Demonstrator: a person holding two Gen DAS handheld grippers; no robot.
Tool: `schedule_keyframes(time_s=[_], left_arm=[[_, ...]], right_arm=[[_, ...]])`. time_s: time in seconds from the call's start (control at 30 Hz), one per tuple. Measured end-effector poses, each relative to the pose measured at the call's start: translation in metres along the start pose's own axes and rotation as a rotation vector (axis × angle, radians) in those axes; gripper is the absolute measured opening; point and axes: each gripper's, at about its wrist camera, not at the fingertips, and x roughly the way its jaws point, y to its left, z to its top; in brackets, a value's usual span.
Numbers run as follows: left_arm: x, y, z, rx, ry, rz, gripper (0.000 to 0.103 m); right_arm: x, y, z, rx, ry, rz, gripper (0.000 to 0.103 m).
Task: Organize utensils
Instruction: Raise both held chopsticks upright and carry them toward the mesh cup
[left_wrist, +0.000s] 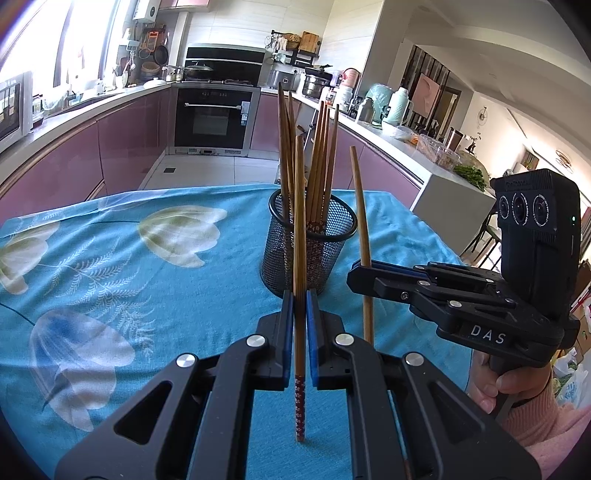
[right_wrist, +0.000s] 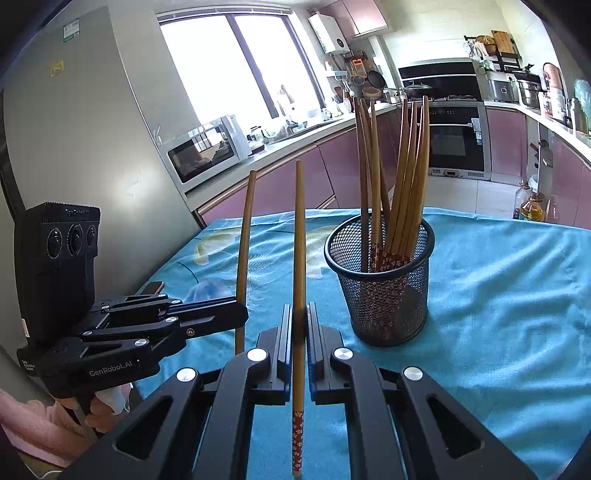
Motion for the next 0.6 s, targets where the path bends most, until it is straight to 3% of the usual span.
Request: schedule_keyframes(time_s=[0.6], left_arm=[[-0.0014,-0.0034,0.0054,0.008,-0.014,-0.002,0.008]], right_arm=[[-0.0069,-0.0003,0.0052,-0.001,-0.032,0.004,0.006]])
